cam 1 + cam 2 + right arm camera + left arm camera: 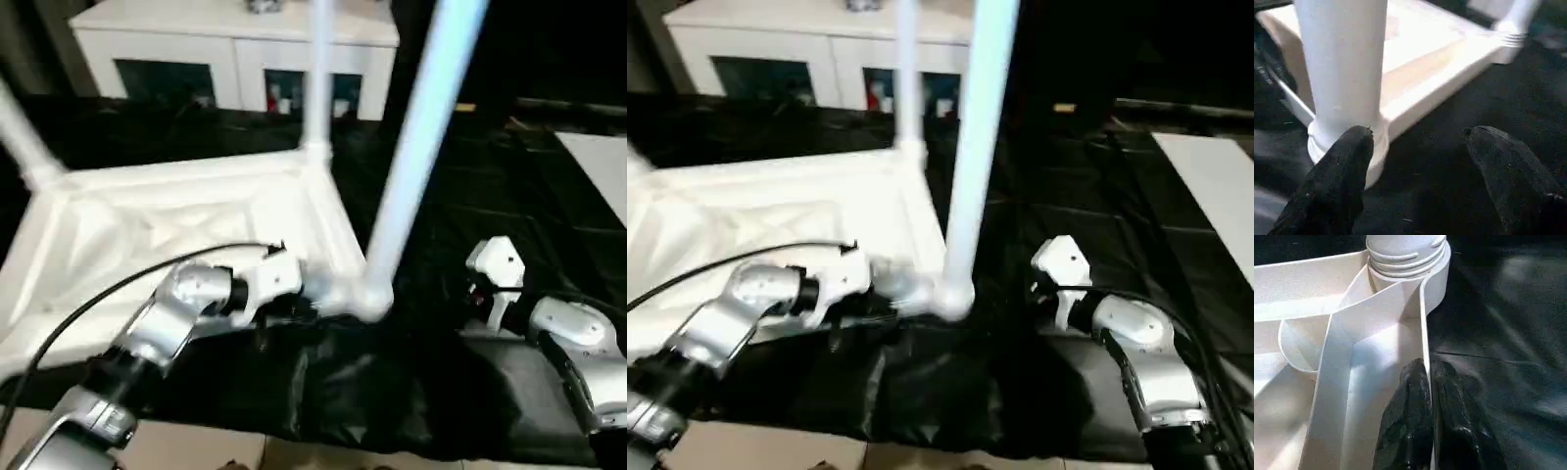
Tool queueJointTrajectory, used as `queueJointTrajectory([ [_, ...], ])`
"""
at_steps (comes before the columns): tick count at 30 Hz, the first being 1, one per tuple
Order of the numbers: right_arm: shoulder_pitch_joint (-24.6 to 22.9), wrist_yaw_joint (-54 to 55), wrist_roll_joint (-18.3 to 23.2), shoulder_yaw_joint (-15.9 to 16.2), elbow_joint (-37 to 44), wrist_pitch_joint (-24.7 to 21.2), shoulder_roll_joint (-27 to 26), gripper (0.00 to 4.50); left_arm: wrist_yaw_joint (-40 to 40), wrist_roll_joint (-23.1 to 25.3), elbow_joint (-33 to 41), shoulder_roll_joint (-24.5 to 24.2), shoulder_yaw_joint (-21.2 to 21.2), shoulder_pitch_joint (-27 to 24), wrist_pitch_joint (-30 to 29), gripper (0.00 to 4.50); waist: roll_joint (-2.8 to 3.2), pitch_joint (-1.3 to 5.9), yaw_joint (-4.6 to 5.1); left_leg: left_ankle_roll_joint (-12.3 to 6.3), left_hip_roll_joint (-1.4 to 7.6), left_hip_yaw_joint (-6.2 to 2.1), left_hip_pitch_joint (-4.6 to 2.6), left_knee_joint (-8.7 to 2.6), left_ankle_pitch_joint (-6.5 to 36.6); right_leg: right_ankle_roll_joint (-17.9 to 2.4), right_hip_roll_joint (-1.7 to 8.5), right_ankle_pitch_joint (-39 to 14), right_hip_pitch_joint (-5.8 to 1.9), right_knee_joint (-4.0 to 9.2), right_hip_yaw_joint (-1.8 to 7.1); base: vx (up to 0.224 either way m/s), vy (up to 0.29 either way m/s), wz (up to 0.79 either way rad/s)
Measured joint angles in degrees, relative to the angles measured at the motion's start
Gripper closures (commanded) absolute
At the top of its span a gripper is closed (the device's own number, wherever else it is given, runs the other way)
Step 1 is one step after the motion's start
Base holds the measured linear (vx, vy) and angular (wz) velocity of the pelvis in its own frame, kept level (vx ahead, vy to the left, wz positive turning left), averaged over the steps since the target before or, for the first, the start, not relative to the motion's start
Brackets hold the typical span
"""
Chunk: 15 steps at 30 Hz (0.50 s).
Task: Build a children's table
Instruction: Rotate leg to tighten
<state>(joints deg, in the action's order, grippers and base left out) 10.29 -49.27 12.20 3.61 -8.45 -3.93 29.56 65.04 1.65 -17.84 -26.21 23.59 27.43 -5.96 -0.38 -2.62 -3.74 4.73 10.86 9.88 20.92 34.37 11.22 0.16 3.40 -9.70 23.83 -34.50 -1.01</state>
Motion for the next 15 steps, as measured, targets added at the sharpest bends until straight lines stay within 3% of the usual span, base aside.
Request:
queueJointTrajectory([
  [4,-0.2,-3.2,1.7,0.9,1.8,-3.1,0.6,0.54,1.0,0.0,0.8,-1.0,0.3,-0.2,-0.2,4.50,-0.08,-0.01,0.35,-0.01,0.01,0.03,0.01,0.02,0.0,0.0,0.01,0.0,-0.07,0.01,0.02,0.000,0.000,0.00],
  [9,-0.1,-6.4,1.6,4.9,3.3,-4.1,0.5,0.10,1.0,0.0,2.2,-1.1,0.3,-0.4,-1.5,4.50,-0.07,-0.01,0.15,-0.01,0.03,0.01,0.01,0.03,0.0,0.0,0.00,0.0,-0.06,0.03,0.00,0.000,0.000,0.00],
  [15,1.7,-7.2,0.4,5.7,2.3,-3.9,0.5,0.10,1.0,0.1,2.9,-1.2,0.4,-0.5,-2.1,4.50,-0.19,0.00,0.14,-0.03,0.03,0.01,0.04,0.04,0.0,0.0,0.01,0.0,-0.05,0.04,-0.01,0.000,0.000,0.00],
])
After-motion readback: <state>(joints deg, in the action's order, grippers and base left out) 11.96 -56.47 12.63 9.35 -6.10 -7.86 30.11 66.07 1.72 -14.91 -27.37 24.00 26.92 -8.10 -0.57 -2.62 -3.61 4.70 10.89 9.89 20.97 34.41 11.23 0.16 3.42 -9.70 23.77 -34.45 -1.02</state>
